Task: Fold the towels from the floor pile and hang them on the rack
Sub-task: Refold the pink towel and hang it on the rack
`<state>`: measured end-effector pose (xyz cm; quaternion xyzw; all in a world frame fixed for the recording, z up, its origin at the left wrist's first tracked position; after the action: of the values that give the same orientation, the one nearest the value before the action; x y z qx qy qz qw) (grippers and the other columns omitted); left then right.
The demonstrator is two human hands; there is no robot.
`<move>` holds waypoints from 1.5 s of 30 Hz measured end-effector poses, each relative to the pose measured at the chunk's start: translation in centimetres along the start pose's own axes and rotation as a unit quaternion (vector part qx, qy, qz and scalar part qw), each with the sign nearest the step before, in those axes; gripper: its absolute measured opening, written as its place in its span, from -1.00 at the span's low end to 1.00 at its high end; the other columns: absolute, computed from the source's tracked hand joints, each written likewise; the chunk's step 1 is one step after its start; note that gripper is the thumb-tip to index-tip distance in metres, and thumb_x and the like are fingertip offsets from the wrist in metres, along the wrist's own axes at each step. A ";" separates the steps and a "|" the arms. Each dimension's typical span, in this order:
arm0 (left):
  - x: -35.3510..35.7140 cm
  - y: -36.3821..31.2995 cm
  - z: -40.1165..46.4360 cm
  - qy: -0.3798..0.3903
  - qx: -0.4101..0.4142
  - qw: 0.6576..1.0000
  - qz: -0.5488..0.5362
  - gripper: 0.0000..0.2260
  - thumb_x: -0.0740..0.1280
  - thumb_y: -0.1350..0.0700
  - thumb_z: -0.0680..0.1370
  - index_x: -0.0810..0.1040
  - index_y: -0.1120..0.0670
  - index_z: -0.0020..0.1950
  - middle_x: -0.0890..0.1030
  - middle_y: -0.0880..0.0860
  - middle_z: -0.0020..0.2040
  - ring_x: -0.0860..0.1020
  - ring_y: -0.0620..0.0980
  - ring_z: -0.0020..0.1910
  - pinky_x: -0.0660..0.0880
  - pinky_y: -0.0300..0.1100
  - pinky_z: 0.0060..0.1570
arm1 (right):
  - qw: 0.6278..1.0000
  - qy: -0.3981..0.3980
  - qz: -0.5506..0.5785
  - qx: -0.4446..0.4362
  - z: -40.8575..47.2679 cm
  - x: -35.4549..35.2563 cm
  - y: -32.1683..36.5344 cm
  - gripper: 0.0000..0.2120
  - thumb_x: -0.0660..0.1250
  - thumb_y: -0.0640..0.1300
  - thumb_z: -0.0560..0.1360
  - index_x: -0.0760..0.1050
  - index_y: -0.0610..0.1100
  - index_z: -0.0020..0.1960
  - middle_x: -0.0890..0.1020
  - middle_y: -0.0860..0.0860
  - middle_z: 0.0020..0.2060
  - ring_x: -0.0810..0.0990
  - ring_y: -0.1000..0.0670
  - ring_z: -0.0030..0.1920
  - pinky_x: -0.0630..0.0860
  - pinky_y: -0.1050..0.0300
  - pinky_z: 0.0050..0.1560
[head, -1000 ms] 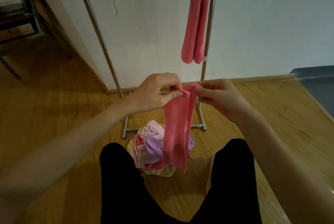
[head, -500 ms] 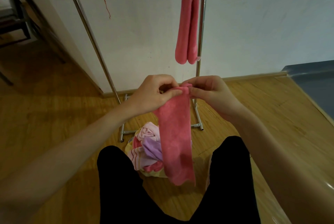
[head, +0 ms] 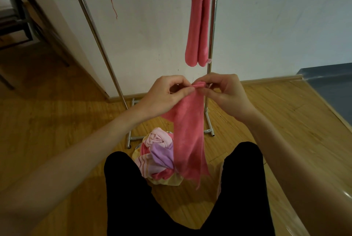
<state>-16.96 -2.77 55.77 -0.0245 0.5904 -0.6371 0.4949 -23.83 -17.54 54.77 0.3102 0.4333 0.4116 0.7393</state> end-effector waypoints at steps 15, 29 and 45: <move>-0.8 7.4 -4.3 0.056 0.013 0.966 0.252 -0.78 0.31 0.08 0.53 0.62 0.11 0.12 0.61 0.04 0.04 0.51 -0.01 0.09 0.42 -0.04 0.12 | 0.995 -0.034 0.086 0.047 0.7 -1.5 -0.2 -0.79 0.33 -0.38 0.49 0.59 -0.19 0.07 0.67 -0.05 -0.07 0.65 0.03 0.00 0.56 0.19 0.05; -5.0 -1.1 0.1 0.016 0.218 0.857 0.467 -0.87 0.33 0.10 0.54 0.59 0.16 -0.05 0.57 0.06 -0.17 0.45 0.02 -0.14 0.40 -0.15 -0.17 | 0.978 -0.188 -0.075 0.057 -0.9 -3.5 -3.7 -0.79 0.27 -0.36 0.52 0.57 -0.17 0.07 0.64 -0.02 -0.11 0.60 0.12 -0.11 0.53 0.33 -0.06; -6.6 2.5 -0.9 -0.071 0.012 0.933 0.352 -0.88 0.48 0.05 0.43 0.71 0.04 -0.08 0.47 -0.01 -0.02 0.38 -0.10 -0.02 0.33 -0.21 -0.06 | 0.988 -0.152 -0.018 0.002 -0.8 -1.2 -0.7 -0.71 0.25 -0.42 0.49 0.57 -0.12 0.07 0.65 -0.09 -0.06 0.62 0.05 -0.02 0.54 0.23 0.02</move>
<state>-12.61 2.67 57.19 0.1460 0.5169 -0.4254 0.7284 -24.68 -18.85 54.35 0.3630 0.3222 0.3457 0.8031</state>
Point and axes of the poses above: each hand's wrist, its own z-axis towards the middle knuckle, its own x-axis out of the palm, y = z × x, the point moved 4 cm from there along z, towards the middle knuckle
